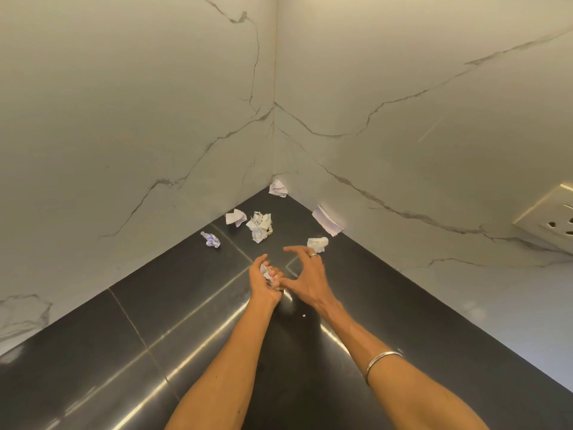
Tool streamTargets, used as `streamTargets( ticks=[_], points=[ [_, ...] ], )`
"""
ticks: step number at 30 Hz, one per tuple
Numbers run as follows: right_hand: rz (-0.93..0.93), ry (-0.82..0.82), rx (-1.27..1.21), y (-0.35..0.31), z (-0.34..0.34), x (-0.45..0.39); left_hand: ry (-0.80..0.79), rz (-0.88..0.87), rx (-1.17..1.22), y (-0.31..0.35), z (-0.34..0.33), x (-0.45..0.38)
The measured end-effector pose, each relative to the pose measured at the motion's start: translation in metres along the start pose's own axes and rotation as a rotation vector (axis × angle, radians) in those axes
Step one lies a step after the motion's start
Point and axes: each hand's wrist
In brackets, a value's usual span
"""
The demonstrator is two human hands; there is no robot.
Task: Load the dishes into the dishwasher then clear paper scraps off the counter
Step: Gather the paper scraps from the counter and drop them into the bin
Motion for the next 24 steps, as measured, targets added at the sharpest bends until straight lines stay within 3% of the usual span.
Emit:
streamTargets(
  ticks=[2,5,10,18,21,24],
  points=[
    [-0.070,0.102,0.073,0.009,-0.001,-0.013,-0.006,0.001,0.025,0.003,0.006,-0.010],
    [-0.191,0.234,0.173,0.020,0.002,-0.034,0.001,-0.006,-0.132,-0.009,0.014,-0.016],
    [-0.217,0.011,0.319,0.045,-0.001,-0.060,0.041,-0.068,-0.273,-0.016,0.013,-0.015],
    [-0.364,0.090,-0.007,0.037,-0.003,-0.023,0.077,-0.093,-0.176,-0.021,0.010,-0.015],
    [-0.293,0.142,-0.071,0.019,0.002,-0.013,0.121,-0.109,-0.184,-0.024,0.006,-0.013],
    [-0.191,0.074,-0.092,-0.001,0.004,-0.006,0.119,-0.096,-0.179,-0.025,0.007,-0.014]
  ],
)
Point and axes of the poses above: each hand's wrist, its own x-axis away from the middle knuckle, its own z-axis out of the back of the hand, y = z × x, and after that the axes turned 10 degrees about x, right-handed
